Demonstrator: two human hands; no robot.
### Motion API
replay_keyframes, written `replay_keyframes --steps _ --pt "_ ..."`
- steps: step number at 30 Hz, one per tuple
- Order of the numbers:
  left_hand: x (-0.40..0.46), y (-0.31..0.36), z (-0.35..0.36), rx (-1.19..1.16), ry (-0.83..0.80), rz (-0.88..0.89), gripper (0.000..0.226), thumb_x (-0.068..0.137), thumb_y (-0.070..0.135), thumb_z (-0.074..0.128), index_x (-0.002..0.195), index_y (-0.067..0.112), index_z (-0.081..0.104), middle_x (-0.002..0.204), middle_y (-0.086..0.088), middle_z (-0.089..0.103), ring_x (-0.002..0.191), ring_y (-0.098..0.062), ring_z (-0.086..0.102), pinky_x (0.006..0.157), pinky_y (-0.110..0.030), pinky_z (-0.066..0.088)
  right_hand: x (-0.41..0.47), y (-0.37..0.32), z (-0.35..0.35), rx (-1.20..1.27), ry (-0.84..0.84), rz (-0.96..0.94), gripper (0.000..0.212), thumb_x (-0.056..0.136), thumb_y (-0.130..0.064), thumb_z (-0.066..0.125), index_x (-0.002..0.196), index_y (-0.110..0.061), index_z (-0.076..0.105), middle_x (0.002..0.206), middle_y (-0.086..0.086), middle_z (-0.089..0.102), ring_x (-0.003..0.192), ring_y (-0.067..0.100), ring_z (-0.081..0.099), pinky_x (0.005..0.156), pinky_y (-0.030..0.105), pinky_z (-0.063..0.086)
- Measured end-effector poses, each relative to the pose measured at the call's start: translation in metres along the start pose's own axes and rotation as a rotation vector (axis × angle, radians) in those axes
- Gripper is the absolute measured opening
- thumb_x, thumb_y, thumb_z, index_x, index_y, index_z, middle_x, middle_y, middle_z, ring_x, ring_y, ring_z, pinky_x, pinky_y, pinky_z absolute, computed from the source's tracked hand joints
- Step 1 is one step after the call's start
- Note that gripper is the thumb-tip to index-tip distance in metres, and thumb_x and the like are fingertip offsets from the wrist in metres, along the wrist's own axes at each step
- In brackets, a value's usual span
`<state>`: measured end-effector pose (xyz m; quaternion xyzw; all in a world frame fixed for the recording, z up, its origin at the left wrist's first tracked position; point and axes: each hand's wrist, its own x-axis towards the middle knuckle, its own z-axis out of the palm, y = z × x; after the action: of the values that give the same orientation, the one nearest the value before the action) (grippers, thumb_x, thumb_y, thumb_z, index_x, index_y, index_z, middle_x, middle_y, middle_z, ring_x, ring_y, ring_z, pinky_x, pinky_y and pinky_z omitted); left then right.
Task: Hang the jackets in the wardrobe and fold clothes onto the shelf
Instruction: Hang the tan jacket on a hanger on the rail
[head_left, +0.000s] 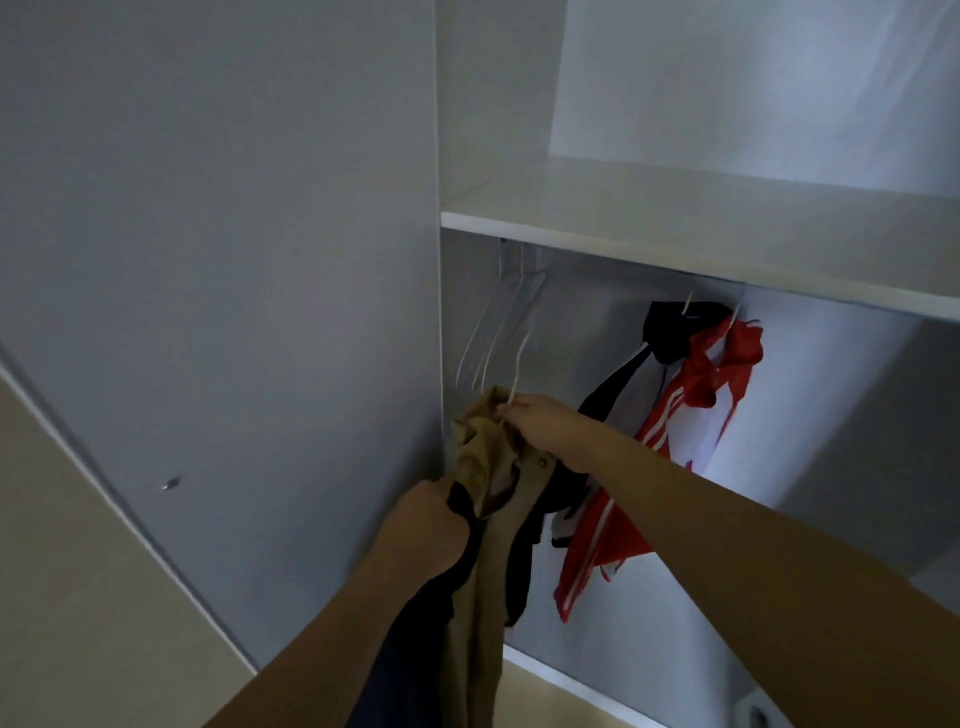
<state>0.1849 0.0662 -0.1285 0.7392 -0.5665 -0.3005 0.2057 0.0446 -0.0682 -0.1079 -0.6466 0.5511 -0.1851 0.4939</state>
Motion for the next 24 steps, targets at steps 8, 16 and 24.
replay_keyframes --steps 8,16,24 --pt "0.067 0.024 0.001 0.071 0.031 -0.064 0.022 0.095 0.005 0.043 0.081 0.007 0.060 0.088 -0.007 0.062 0.082 -0.024 0.061 0.075 -0.027 0.046 0.070 0.015 -0.049 -0.095 -0.037 -0.007 0.023 0.101 -0.026 0.048 0.110 -0.013 0.065 0.107 0.011 0.065 0.099 0.024 0.061 0.081 0.024 0.052" --pt "0.091 0.016 0.000 0.018 0.166 -0.092 0.033 0.093 0.005 0.044 0.060 0.012 0.043 0.066 0.001 0.051 0.059 -0.013 0.047 0.058 -0.025 0.037 0.149 0.069 -0.119 -1.281 0.052 -0.051 0.067 0.100 -0.031 0.041 0.155 -0.019 0.007 0.161 0.010 0.009 0.148 0.030 0.008 0.119 0.050 0.008" --pt "0.125 0.059 0.028 -0.053 0.098 -0.011 0.024 0.094 0.013 0.045 0.075 0.010 0.059 0.073 -0.001 0.058 0.069 -0.015 0.058 0.063 -0.026 0.049 0.166 0.100 -0.130 -1.522 0.060 -0.106 0.045 0.094 -0.042 0.040 0.134 -0.024 0.047 0.135 0.006 0.047 0.130 0.026 0.037 0.114 0.052 0.010"
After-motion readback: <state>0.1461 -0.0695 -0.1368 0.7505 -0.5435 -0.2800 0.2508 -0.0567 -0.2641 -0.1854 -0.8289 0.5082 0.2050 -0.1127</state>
